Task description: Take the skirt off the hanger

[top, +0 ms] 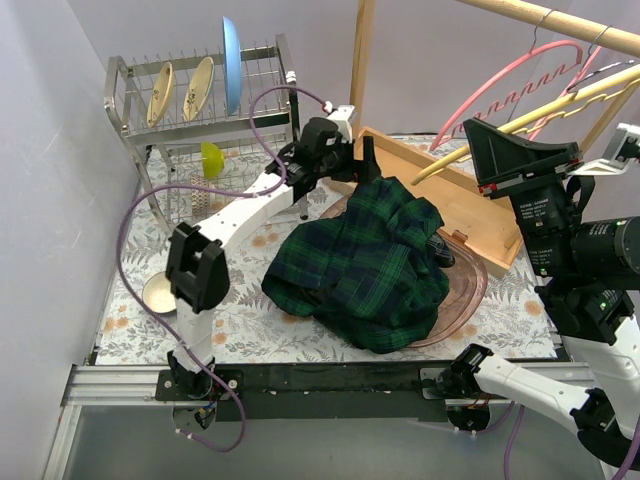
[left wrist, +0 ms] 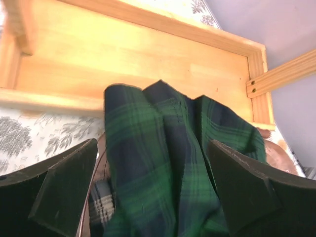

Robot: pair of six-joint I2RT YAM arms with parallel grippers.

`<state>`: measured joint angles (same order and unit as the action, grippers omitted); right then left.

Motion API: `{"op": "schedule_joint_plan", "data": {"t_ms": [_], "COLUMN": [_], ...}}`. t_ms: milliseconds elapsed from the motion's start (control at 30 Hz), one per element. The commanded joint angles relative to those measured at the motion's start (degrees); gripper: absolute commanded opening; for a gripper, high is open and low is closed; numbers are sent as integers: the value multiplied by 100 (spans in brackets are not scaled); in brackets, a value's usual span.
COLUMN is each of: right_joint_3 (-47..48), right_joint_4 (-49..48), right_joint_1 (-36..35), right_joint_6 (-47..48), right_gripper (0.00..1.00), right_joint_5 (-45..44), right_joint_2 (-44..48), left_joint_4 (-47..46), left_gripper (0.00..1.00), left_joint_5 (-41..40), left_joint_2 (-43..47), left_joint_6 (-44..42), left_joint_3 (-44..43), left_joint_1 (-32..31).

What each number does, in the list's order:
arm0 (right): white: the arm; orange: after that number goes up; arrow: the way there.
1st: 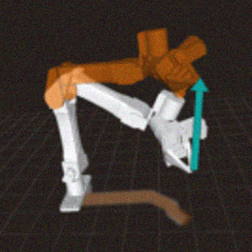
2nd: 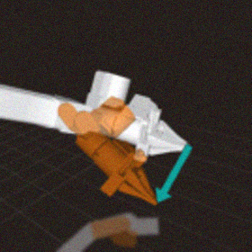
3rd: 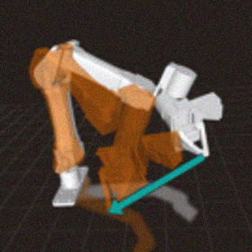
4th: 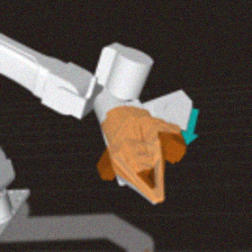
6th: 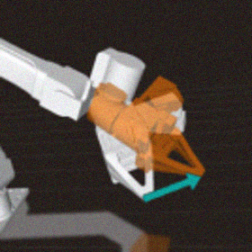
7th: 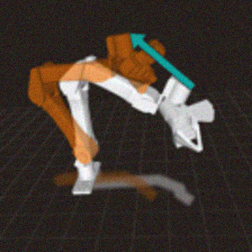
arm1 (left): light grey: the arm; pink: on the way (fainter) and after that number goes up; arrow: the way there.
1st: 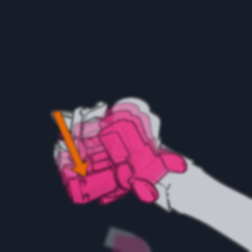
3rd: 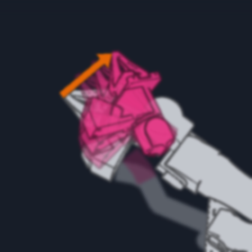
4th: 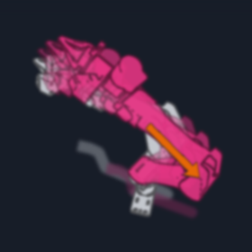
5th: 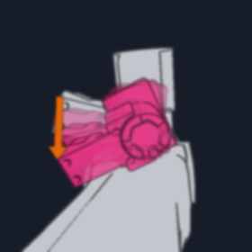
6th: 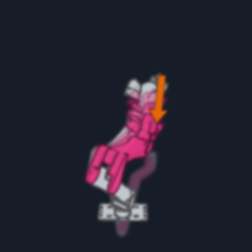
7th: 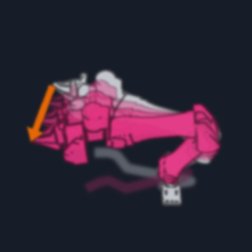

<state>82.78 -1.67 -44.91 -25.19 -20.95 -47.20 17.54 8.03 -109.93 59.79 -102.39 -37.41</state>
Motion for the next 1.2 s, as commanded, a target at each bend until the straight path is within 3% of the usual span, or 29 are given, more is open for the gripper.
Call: {"op": "schedule_joint_plan", "data": {"t_ms": [0, 133, 300, 367, 433, 467, 533, 567, 700, 967, 1100, 1167], "right_joint_3": [-25, -122, -192, -210, -236, -228, -236, -236, -184, -175, -175, -210], "right_joint_4": [-580, -694, -835, -870, -879, -870, -853, -826, -756, -615, -571, -580], "right_joint_1": [-9, -9, -1, -9, -9, -18, -1, -1, -1, -9, -9, -9], "right_joint_6": [269, 392, 497, 515, 506, 489, 462, 436, 392, 295, 252, 234], "right_gripper": [1, 1, 1, 1, 1, 1, 1, 1, 1, 1, 1, 1], "right_joint_5": [74, 3, -111, -120, -120, -120, -111, -111, -129, -190, -199, -190], "right_joint_2": [97, 150, 159, 150, 124, 132, 114, 106, 80, 132, 158, 176], "left_joint_4": [109, 504, 400, 251, 76, -13, -398, -514, -980, -1209, -1899, -2157], "left_gripper": [93, 93, 89, 74, 51, 31, 17, 0, 0, 0, 0, 0], "left_joint_5": [427, 480, 874, 1347, 1552, 1613, 1763, 1850, 2352, 1983, 1405, 739], "left_joint_2": [-818, -1697, -1962, -1918, -1735, -1638, -1270, -1137, -636, 524, 1086, 1105], "left_joint_6": [-555, -775, -934, -969, -987, -969, -908, -786, -347, -354, -257, -100], "left_joint_3": [-1220, -2082, -1996, -1820, -1610, -1504, -1259, -1075, -669, 411, 1657, 2537], "left_joint_1": [-65, -47, -47, -47, -56, -65, -74, -74, -108, -609, -1529, -1848]}}
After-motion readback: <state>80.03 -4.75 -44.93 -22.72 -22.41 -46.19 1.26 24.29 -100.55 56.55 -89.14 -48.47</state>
